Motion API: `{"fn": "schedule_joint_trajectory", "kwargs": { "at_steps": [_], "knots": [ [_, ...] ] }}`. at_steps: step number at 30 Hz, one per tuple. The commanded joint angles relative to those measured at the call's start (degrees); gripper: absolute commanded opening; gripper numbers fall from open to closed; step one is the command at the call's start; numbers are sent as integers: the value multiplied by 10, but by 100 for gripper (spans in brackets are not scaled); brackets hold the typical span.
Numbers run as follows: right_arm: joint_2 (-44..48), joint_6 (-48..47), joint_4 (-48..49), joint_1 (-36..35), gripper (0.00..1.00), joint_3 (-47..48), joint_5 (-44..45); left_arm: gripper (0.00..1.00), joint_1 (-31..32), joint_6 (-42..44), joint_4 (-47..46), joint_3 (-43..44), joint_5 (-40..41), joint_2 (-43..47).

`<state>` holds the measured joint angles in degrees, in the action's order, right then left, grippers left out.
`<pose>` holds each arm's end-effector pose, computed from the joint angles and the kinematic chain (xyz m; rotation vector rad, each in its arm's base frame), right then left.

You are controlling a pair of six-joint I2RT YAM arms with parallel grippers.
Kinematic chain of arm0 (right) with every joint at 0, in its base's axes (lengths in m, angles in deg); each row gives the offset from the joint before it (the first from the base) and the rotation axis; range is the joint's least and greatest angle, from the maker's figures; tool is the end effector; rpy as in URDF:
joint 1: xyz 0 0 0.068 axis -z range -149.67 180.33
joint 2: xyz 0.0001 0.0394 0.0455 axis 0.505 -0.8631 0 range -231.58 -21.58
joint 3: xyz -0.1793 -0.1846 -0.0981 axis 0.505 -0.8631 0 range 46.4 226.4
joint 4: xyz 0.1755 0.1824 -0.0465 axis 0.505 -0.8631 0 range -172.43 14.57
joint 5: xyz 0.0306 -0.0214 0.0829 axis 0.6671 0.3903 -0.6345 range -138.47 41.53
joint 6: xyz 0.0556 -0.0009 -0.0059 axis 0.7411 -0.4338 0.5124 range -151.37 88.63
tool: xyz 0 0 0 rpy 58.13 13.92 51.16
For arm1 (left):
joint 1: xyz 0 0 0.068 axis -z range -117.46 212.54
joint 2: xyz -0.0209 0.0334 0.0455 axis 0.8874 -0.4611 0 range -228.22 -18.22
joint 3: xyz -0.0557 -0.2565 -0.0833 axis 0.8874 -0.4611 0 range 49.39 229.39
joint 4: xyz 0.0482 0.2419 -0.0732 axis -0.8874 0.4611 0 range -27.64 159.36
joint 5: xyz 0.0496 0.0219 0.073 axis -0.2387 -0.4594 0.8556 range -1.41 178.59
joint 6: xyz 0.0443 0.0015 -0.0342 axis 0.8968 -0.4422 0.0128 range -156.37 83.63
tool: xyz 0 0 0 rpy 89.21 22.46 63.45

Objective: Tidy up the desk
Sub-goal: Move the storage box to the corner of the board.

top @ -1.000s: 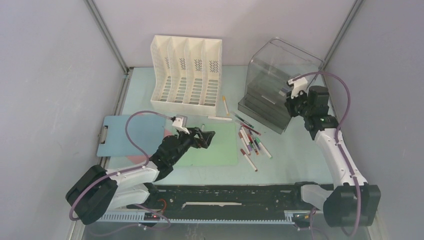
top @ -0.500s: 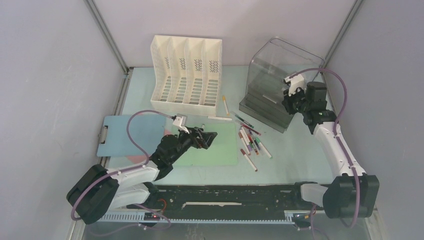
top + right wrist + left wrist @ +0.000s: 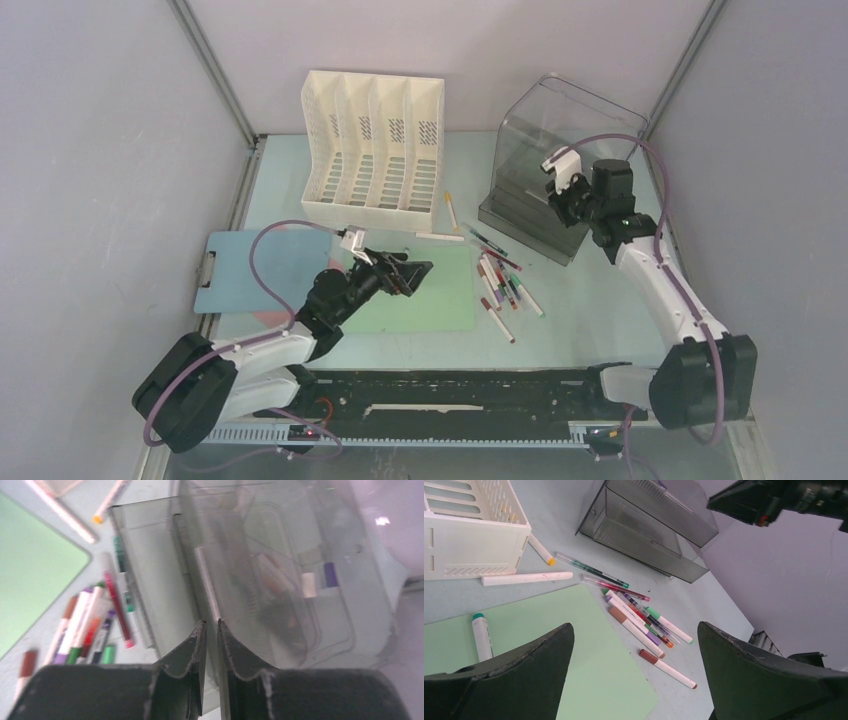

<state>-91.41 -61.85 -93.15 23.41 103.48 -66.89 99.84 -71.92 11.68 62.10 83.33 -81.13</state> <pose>0.2678 0.0449 0.3133 -0.8435 1.8946 0.0866 0.1658 -0.1308 0.2054 0.1024 1.6627 -1.0577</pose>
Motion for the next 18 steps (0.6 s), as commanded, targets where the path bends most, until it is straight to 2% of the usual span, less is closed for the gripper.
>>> {"fn": "schedule_joint_trajectory", "kwargs": {
  "at_steps": [1, 11, 15, 18],
  "knots": [
    [-49, -25, 51, 0, 20, 58, 72, 100, -7, -7, -34, -12, -19, 19],
    [-124, -3, 91, 0, 17, 122, 166, 100, -15, -17, -52, -25, -28, 11],
    [-141, 0, 83, -1, 18, 140, 169, 100, -17, -23, -66, -32, -29, 7],
    [-131, 4, 51, -5, 21, 147, 122, 100, -18, -22, -67, -34, -30, 11]
  ]
}}
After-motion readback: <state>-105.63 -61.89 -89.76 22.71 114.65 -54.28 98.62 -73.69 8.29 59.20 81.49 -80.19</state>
